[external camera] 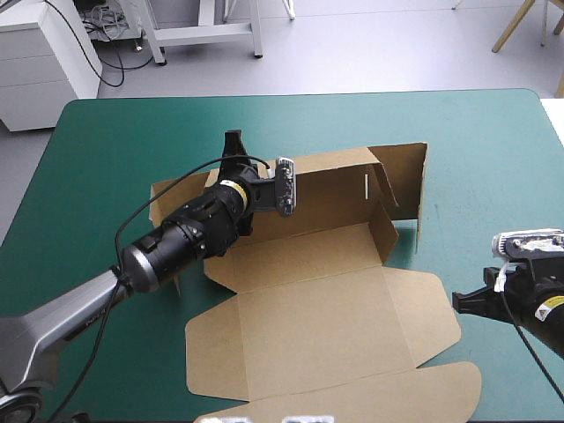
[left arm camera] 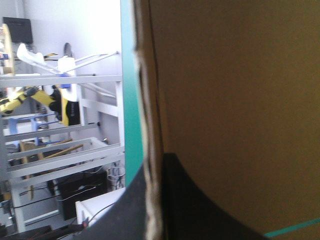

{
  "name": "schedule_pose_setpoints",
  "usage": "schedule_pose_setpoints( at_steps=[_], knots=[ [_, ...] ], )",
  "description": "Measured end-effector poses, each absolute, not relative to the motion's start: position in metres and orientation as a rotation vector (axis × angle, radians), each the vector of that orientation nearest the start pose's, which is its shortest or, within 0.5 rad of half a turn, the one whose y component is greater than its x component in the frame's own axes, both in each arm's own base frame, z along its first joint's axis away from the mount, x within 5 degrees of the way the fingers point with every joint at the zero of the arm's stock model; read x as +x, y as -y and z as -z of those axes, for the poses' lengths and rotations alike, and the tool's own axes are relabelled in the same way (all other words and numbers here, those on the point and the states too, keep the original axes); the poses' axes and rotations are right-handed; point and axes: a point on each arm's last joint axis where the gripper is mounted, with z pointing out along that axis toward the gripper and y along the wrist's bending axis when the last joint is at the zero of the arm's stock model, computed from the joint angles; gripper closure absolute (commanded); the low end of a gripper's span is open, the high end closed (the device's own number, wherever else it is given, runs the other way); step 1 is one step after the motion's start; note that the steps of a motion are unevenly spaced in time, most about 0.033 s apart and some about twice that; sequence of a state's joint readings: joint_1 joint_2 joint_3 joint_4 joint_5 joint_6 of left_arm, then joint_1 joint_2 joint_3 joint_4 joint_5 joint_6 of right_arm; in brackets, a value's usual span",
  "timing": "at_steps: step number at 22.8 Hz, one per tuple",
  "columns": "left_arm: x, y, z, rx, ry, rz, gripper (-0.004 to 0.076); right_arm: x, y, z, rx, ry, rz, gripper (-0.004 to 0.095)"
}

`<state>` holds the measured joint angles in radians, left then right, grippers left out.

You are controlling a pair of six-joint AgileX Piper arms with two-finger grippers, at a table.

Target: Fold the box

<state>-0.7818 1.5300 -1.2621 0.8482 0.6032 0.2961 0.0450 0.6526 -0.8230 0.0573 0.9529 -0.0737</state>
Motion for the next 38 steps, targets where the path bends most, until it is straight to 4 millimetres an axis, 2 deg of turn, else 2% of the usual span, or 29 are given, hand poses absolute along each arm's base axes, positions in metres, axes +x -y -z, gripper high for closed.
schedule_pose_setpoints(
  at_steps=[3, 8, 14, 17, 19, 22, 24, 25, 26, 30, 34, 36, 37, 38],
  knots=[
    [0.259, 0.220, -0.327, 1.531, -1.468, -0.692, 0.0734, 0.106, -0.010, -0.353, -0.118, -2.251, -0.069, 0.0922],
    [0.238, 0.222, -0.300, 1.541, -1.333, -0.772, 0.0734, 0.107, -0.012, -0.354, -0.110, -2.239, -0.105, 0.0922],
    [0.228, 0.216, -0.278, 1.487, -1.277, -0.788, 0.0734, 0.106, -0.013, -0.356, -0.115, -2.229, -0.120, 0.0921],
    [0.225, 0.214, -0.275, 1.490, -1.266, -0.797, 0.0734, 0.104, -0.014, -0.368, -0.129, -2.193, -0.122, 0.0894],
    [0.224, 0.214, -0.274, 1.490, -1.259, -0.800, 0.0734, 0.100, -0.014, -0.391, -0.166, -2.152, -0.115, 0.0790],
    [0.223, 0.214, -0.275, 1.489, -1.258, -0.784, 0.0734, 0.099, -0.015, -0.412, -0.191, -2.125, -0.104, 0.0631],
    [0.222, 0.213, -0.276, 1.488, -1.260, -0.776, 0.0734, 0.101, -0.015, -0.431, -0.217, -2.098, -0.089, 0.0350],
    [0.222, 0.213, -0.275, 1.489, -1.261, -0.776, 0.0734, 0.104, -0.015, -0.442, -0.227, -2.079, -0.083, 0.0291],
    [0.222, 0.213, -0.275, 1.489, -1.261, -0.776, 0.0734, 0.108, -0.015, -0.448, -0.232, -2.079, -0.081, 0.0230],
    [0.228, 0.209, -0.275, 1.523, -1.248, -0.769, 0.0734, 0.142, -0.017, -0.476, -0.250, -2.094, -0.078, 0.0224],
    [0.233, 0.205, -0.275, 1.548, -1.245, -0.732, 0.0734, 0.200, -0.020, -0.497, -0.267, -2.117, -0.074, 0.0223],
    [0.233, 0.204, -0.275, 1.551, -1.244, -0.724, 0.0734, 0.225, -0.021, -0.501, -0.269, -2.123, -0.074, 0.0224],
    [0.233, 0.204, -0.275, 1.554, -1.241, -0.725, 0.0734, 0.250, -0.022, -0.500, -0.270, -2.138, -0.077, 0.0224],
    [0.233, 0.204, -0.275, 1.554, -1.241, -0.724, 0.0734, 0.264, -0.023, -0.498, -0.271, -2.152, -0.080, 0.0224]
  ],
)
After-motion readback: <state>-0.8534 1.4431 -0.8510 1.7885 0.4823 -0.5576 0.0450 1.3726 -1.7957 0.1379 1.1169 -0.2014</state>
